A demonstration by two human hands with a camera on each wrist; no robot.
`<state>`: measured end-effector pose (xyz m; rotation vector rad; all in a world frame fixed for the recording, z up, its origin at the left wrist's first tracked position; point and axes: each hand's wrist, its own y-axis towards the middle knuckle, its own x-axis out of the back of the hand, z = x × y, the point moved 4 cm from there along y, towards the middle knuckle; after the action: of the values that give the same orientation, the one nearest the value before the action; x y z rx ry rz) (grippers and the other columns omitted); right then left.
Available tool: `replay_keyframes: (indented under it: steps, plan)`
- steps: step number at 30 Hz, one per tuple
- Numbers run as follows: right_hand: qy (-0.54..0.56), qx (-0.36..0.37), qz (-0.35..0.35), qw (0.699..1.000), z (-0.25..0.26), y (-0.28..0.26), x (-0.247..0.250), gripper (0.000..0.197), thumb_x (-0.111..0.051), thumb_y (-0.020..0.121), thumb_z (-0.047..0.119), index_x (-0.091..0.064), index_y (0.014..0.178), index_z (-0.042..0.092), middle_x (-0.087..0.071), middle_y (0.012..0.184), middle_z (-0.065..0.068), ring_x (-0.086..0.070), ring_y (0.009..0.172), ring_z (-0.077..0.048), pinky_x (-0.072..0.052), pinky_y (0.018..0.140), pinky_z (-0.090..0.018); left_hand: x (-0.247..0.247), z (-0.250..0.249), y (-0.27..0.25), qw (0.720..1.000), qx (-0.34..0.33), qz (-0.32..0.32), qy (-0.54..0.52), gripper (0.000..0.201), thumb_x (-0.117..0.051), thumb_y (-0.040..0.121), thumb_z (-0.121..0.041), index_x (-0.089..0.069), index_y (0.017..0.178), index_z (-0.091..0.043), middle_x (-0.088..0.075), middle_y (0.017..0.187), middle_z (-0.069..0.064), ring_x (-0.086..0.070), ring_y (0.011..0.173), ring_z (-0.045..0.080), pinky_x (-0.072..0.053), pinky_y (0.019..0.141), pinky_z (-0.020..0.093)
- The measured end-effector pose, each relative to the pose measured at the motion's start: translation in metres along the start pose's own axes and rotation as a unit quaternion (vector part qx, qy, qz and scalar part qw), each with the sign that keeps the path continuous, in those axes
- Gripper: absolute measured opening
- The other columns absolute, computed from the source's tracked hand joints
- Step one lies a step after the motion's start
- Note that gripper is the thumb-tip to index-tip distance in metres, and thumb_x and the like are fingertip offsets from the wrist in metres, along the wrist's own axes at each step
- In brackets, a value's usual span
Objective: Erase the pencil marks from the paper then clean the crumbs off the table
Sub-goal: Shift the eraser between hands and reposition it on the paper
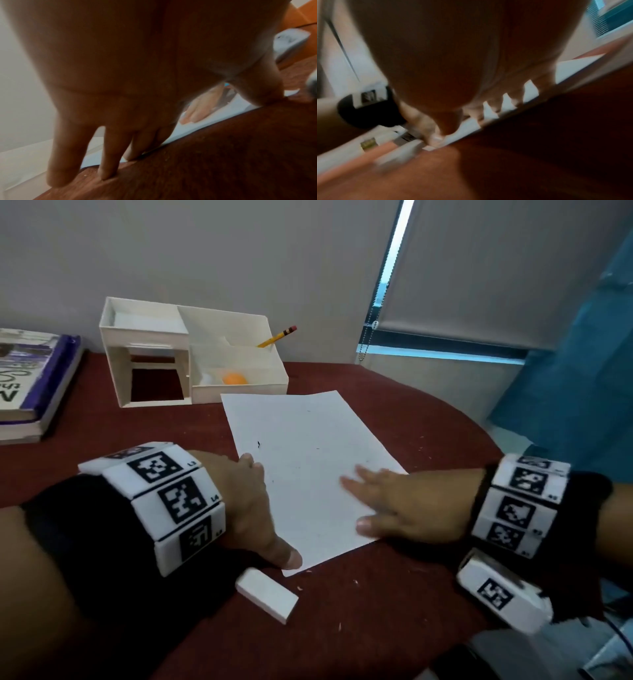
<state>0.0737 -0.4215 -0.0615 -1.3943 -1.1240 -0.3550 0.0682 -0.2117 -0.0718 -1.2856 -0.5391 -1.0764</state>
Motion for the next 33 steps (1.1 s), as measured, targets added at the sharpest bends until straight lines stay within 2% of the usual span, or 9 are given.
replay_keyframes:
  steps: [4,7,10,15,20,23,26,29,33]
  plan:
    - [-0.074,-0.159,-0.037,0.984,-0.048,-0.011,0.020,0.069,-0.029,0.100,0.063,-0.045,0.145,0.013,-0.040,0.152,-0.014,-0.042,0.137,-0.031,-0.034,0.113,-0.045,0.005,0.000,-0.007,0.999,-0.042,-0.033,0.006,0.131,-0.042,0.057,-0.097,-0.015,0.155,-0.015,-0.018,0.163,0.006,-0.030,0.144,0.028,-0.029,0.113,0.052]
    - [0.030,0.033,-0.163,0.986,0.016,-0.017,0.037,0.061,-0.038,0.105,0.044,-0.025,0.158,0.016,-0.016,0.164,-0.012,-0.022,0.149,-0.031,-0.023,0.119,-0.045,0.010,-0.004,-0.027,0.982,-0.151,-0.106,-0.031,0.075,-0.058,0.070,-0.078,-0.055,0.128,-0.031,-0.058,0.131,-0.006,-0.058,0.117,0.016,-0.047,0.099,0.039]
    - [0.055,0.148,-0.145,0.977,0.052,-0.007,0.028,0.054,-0.045,0.105,0.034,-0.033,0.155,0.018,-0.031,0.159,-0.013,-0.035,0.143,-0.033,-0.033,0.114,-0.047,0.005,-0.010,-0.041,0.969,-0.219,-0.107,-0.050,0.041,-0.053,0.088,-0.061,-0.061,0.116,-0.033,-0.066,0.112,-0.007,-0.061,0.099,0.009,-0.049,0.090,0.031]
    - [-0.041,-0.126,-0.057,0.990,-0.001,0.020,0.051,0.035,-0.055,0.100,0.032,-0.063,0.129,0.013,-0.066,0.103,-0.014,-0.064,0.111,-0.031,-0.051,0.080,-0.037,-0.001,-0.009,-0.042,0.971,-0.207,-0.095,-0.074,0.044,-0.052,0.088,-0.058,-0.061,0.124,-0.033,-0.058,0.135,-0.010,-0.058,0.115,0.010,-0.046,0.100,0.032]
    - [-0.028,0.112,-0.196,0.974,0.083,0.049,0.090,0.053,-0.035,0.107,0.040,-0.026,0.157,0.023,-0.022,0.163,-0.014,-0.039,0.141,-0.032,-0.031,0.114,-0.047,-0.002,-0.013,-0.045,0.969,-0.218,-0.099,-0.056,0.056,-0.057,0.083,-0.067,-0.055,0.128,-0.033,-0.055,0.135,-0.008,-0.057,0.116,0.014,-0.048,0.097,0.037]
    - [-0.058,0.128,-0.142,0.980,0.093,0.069,0.085,0.053,-0.028,0.107,0.045,-0.029,0.155,0.023,-0.026,0.162,-0.007,-0.037,0.141,-0.029,-0.029,0.114,-0.042,-0.007,-0.016,-0.045,0.971,-0.216,-0.088,-0.048,0.057,-0.054,0.085,-0.066,-0.056,0.130,-0.031,-0.051,0.141,-0.006,-0.056,0.119,0.015,-0.046,0.099,0.037]
    - [-0.097,-0.012,-0.085,0.992,0.023,0.072,0.073,0.061,-0.030,0.100,0.063,-0.061,0.122,0.014,-0.058,0.137,-0.013,-0.058,0.115,-0.029,-0.039,0.100,-0.036,-0.007,-0.014,-0.045,0.972,-0.211,-0.080,-0.060,0.054,-0.055,0.086,-0.065,-0.059,0.125,-0.028,-0.048,0.144,-0.006,-0.055,0.121,0.016,-0.045,0.100,0.037]
    - [-0.086,0.023,-0.145,0.985,0.005,0.046,0.078,0.036,-0.054,0.101,0.029,-0.059,0.069,0.012,-0.068,0.088,-0.017,-0.060,0.082,-0.031,-0.048,0.069,-0.034,-0.007,-0.013,-0.044,0.971,-0.213,-0.083,-0.073,0.047,-0.057,0.084,-0.066,-0.063,0.110,-0.027,-0.057,0.135,-0.007,-0.060,0.113,0.014,-0.047,0.097,0.037]
    - [-0.173,0.141,-0.138,0.965,0.085,0.037,0.071,0.042,-0.028,0.109,0.024,-0.043,0.147,0.017,-0.037,0.154,-0.016,-0.036,0.141,-0.034,-0.034,0.112,-0.041,-0.007,-0.014,-0.047,0.969,-0.219,-0.094,-0.066,0.047,-0.056,0.085,-0.065,-0.058,0.115,-0.029,-0.063,0.111,-0.009,-0.061,0.100,0.013,-0.049,0.091,0.032]
